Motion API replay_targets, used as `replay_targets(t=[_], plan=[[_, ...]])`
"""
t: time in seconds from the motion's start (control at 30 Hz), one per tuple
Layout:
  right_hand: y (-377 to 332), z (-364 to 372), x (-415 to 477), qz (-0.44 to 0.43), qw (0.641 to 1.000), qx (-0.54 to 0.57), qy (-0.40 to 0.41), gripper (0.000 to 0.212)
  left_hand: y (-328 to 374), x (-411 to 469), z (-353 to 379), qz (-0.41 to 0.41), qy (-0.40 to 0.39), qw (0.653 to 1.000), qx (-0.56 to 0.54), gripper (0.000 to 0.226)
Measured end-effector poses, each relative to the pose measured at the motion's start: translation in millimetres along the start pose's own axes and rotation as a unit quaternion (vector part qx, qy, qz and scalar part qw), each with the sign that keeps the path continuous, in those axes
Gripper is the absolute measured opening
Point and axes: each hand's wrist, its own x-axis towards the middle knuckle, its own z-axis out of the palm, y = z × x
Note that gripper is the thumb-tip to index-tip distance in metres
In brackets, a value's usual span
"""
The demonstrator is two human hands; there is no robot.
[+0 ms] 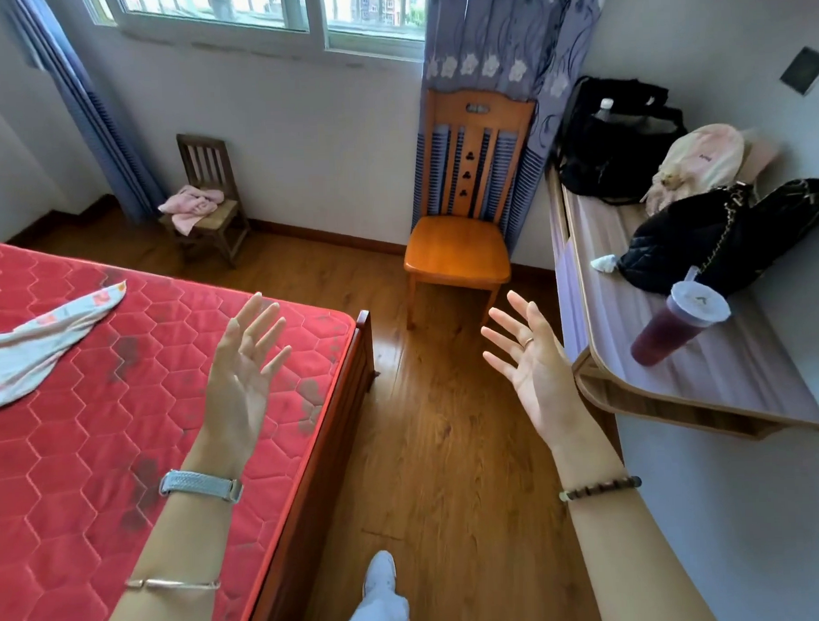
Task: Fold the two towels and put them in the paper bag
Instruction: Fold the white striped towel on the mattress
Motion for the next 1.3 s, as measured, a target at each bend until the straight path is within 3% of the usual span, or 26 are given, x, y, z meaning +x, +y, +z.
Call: replay_targets(t=[0.3,0.47,0.53,1.03,1.1,1.2,1.23,1.3], plan=[[-12,27,100,-0.007,1.000,0.012,0.024,0.104,8,112,7,0.004,-0.020,1.000,0.011,0.048],[-15,30,149,0.001,0.999,0.025,0.033,0.051,1,155,11,-0.003,-0.015,1.000,0.012,0.050],[-15,32,170,0.005,0.999,0.027,0.032,0.046,-2,171,14,-0.005,-0.008,1.000,0.015,0.050],[-46,14,382,0.029,0.999,-0.004,-0.022,0.045,-38,321,76,-0.004,0.079,0.997,-0.016,0.048],[-51,12,411,0.030,0.999,-0.012,-0.040,0.054,-42,339,85,0.002,0.100,0.995,-0.023,0.047],[-60,13,448,0.037,0.997,-0.023,-0.063,0.089,-46,362,97,0.013,0.126,0.991,-0.031,0.045],[-62,12,461,0.039,0.996,-0.025,-0.071,0.094,-47,369,102,0.015,0.132,0.991,-0.031,0.045],[-65,13,486,0.044,0.995,-0.025,-0.082,0.084,-50,384,109,0.018,0.144,0.989,-0.030,0.045]])
